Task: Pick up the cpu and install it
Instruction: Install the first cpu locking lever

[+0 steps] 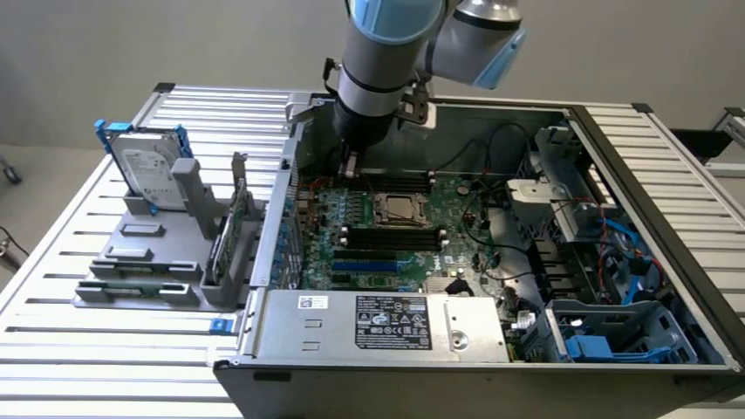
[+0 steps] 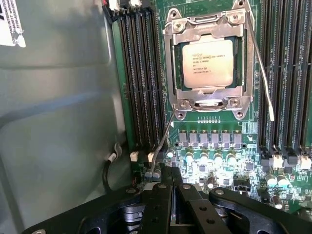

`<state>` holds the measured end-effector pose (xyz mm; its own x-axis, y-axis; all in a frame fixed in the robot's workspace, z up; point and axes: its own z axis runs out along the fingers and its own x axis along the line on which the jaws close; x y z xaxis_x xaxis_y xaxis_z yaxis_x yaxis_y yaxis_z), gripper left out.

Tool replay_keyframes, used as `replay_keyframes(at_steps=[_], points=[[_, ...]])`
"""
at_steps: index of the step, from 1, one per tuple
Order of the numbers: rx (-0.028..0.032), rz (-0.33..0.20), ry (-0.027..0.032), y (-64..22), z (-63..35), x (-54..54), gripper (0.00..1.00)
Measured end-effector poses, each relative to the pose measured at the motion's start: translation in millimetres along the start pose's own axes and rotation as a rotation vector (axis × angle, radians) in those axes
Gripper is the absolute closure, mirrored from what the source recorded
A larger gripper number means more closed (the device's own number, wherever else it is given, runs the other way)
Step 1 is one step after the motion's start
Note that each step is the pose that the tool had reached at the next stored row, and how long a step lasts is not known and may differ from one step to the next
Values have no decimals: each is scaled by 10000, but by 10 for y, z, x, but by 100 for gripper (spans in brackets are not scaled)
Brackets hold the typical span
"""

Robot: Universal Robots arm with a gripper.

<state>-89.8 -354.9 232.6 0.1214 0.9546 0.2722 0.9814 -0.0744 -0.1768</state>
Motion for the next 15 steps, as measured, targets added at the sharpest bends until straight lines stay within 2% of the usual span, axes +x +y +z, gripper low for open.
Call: replay_keyframes(at_steps=[6,15], points=[[-227,448,100,-6,2,1,89],[-414,1033,290,-46,-9,1,89]])
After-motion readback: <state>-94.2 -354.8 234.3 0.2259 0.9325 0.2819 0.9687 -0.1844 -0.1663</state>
